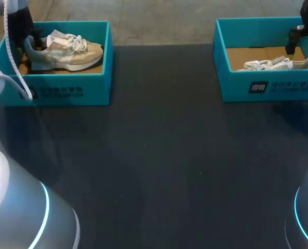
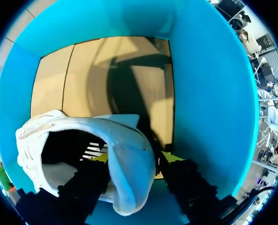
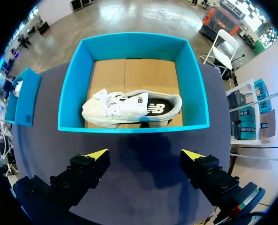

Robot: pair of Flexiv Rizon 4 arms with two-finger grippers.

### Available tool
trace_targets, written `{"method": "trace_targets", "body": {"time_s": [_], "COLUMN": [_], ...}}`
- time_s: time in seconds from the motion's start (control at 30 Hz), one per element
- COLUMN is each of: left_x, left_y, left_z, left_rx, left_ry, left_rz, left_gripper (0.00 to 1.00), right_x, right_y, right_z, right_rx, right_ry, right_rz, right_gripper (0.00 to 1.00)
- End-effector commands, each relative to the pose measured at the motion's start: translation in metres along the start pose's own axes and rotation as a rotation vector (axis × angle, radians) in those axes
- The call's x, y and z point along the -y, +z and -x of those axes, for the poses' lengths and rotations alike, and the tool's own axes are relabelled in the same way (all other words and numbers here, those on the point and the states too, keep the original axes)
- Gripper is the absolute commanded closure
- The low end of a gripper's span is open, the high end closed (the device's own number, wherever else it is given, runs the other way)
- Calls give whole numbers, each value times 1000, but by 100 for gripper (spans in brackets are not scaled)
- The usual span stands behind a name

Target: Take the shoe out of the shoebox, open the shoe tongue, remove and reinsert the insole, then place the shoe into the shoebox

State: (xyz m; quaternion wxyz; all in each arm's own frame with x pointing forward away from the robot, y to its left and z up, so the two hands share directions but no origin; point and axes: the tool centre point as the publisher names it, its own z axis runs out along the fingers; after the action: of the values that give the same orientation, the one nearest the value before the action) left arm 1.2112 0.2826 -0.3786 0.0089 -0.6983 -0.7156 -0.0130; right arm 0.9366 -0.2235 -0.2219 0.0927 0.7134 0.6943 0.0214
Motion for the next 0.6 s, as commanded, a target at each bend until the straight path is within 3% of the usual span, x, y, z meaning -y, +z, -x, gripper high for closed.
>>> {"method": "trace_targets", "body": {"time_s": [0.03, 0.07, 0.13, 0.23, 0.6], "left_x": [-11, -10, -9, -10, -7], "left_y": [3, 3, 2, -3, -45], "left_z": [-2, -2, -2, -5, -13], "left_rx": [1, 0, 0, 5, 5], "left_ry": [5, 6, 10, 12, 47], "left_rz": [-151, -152, -152, -153, -167], "left_gripper": [49, 51, 65, 100, 100], "right_x": [1, 1, 1, 1, 1], "right_y": [0, 0, 0, 0, 0], "right_z": [0, 0, 0, 0, 0], "right_rx": [0, 0, 0, 0, 0], "right_ry": [2, 2, 2, 2, 2], "right_rz": [1, 1, 1, 1, 1], "right_gripper": [0, 0, 0, 0, 0]}}
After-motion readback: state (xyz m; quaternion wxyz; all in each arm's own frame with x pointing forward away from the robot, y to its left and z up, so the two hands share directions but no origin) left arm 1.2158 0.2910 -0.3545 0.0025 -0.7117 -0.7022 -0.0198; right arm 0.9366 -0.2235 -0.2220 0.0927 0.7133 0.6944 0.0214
